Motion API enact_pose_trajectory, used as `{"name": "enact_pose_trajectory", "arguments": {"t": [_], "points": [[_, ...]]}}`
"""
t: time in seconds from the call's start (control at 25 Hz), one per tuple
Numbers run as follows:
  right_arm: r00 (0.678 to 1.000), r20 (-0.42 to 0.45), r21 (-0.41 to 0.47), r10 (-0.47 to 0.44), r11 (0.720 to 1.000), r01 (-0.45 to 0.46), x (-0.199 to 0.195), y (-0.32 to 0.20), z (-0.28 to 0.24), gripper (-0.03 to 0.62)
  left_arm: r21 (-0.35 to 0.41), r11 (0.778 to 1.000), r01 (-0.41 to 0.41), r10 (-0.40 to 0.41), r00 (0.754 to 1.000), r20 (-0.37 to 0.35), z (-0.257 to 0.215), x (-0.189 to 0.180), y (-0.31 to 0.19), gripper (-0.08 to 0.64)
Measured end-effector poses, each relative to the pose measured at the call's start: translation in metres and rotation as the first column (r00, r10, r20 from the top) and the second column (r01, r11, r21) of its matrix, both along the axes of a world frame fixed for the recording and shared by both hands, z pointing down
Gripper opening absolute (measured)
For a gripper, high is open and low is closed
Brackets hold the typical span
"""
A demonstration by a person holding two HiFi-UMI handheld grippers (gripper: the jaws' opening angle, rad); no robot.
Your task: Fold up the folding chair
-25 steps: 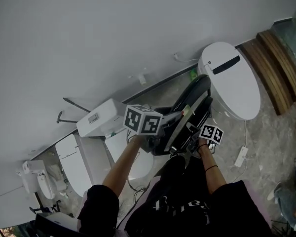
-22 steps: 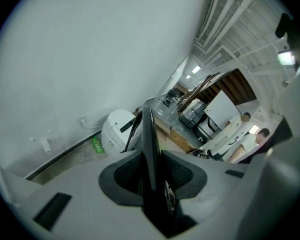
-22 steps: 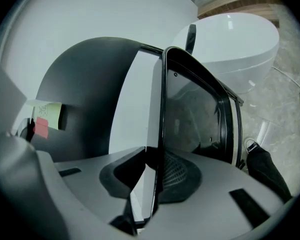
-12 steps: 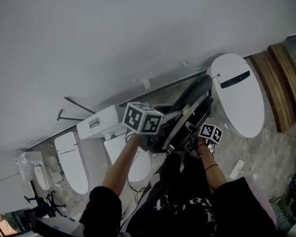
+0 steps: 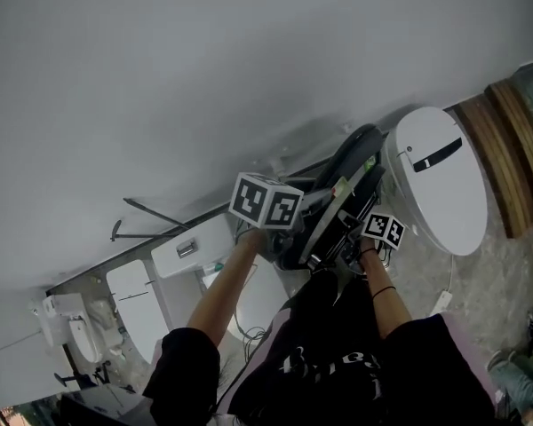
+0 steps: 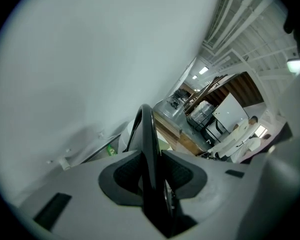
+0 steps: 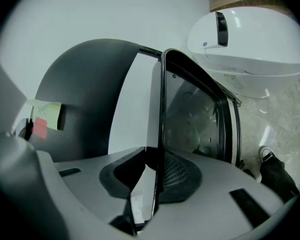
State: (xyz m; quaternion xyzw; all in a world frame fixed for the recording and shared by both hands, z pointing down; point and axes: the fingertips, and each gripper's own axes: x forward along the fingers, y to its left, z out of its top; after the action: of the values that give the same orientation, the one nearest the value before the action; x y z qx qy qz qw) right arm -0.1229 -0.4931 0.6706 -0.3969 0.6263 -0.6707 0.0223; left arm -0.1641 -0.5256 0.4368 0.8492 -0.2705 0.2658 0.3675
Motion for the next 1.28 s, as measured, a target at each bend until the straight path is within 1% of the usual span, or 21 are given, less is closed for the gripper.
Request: {"name": "enact_pose_trajectory", "arguments": {"t": [0.08, 0.24, 0.4, 0.52, 0.72, 0.84, 0.96, 1.12, 1.28], "points": [[1.0, 0.002, -0.002, 0.009, 1.0, -0.009, -0.01, -0.015, 0.0, 0.08, 0.003, 1.0, -0.005, 0.005, 1.0, 0.021, 0.0, -0.009, -0.016, 0.115], [1.0, 0.01, -0.005, 0.014, 1.0, -0.014, -0.024, -0.041, -0.002, 0.08, -0.017, 1.0, -0.008, 0.009, 1.0, 0.027, 0.002, -0.023, -0.042, 0.115], [1.0, 0.031, -0.011, -0.001, 1.0, 0.002, -0.036, -0.07, -0.001, 0.08, 0.005, 1.0, 0.013, -0.014, 0.997, 0.075, 0.003, -0.038, -0.077, 0.115], [0.999, 0.046, -0.023, -0.015, 1.0, 0.016, -0.04, -0.088, 0.002, 0.08, 0.013, 1.0, 0.016, -0.017, 0.994, 0.104, 0.007, -0.04, -0.097, 0.115], [0.998, 0.056, -0.032, -0.038, 0.999, 0.04, -0.047, -0.117, 0.001, 0.08, 0.007, 0.999, 0.033, -0.034, 0.992, 0.119, 0.005, -0.046, -0.125, 0.115], [0.998, 0.05, -0.038, -0.034, 0.999, 0.036, -0.056, -0.134, 0.0, 0.08, 0.007, 0.999, 0.036, -0.037, 0.993, 0.116, 0.004, -0.055, -0.142, 0.115], [0.999, 0.047, -0.042, -0.007, 0.999, 0.009, -0.067, -0.151, -0.001, 0.08, 0.004, 1.0, 0.011, -0.011, 0.992, 0.127, 0.003, -0.065, -0.161, 0.115], [0.998, 0.049, -0.049, 0.049, 0.998, -0.046, -0.076, -0.17, 0.0, 0.08, -0.025, 0.998, -0.053, 0.056, 0.991, 0.121, 0.009, -0.07, -0.178, 0.115], [0.995, 0.057, -0.052, 0.085, 0.995, -0.082, -0.081, -0.19, 0.001, 0.08, -0.012, 0.996, -0.091, 0.092, 0.983, 0.156, 0.011, -0.071, -0.199, 0.115]]}}
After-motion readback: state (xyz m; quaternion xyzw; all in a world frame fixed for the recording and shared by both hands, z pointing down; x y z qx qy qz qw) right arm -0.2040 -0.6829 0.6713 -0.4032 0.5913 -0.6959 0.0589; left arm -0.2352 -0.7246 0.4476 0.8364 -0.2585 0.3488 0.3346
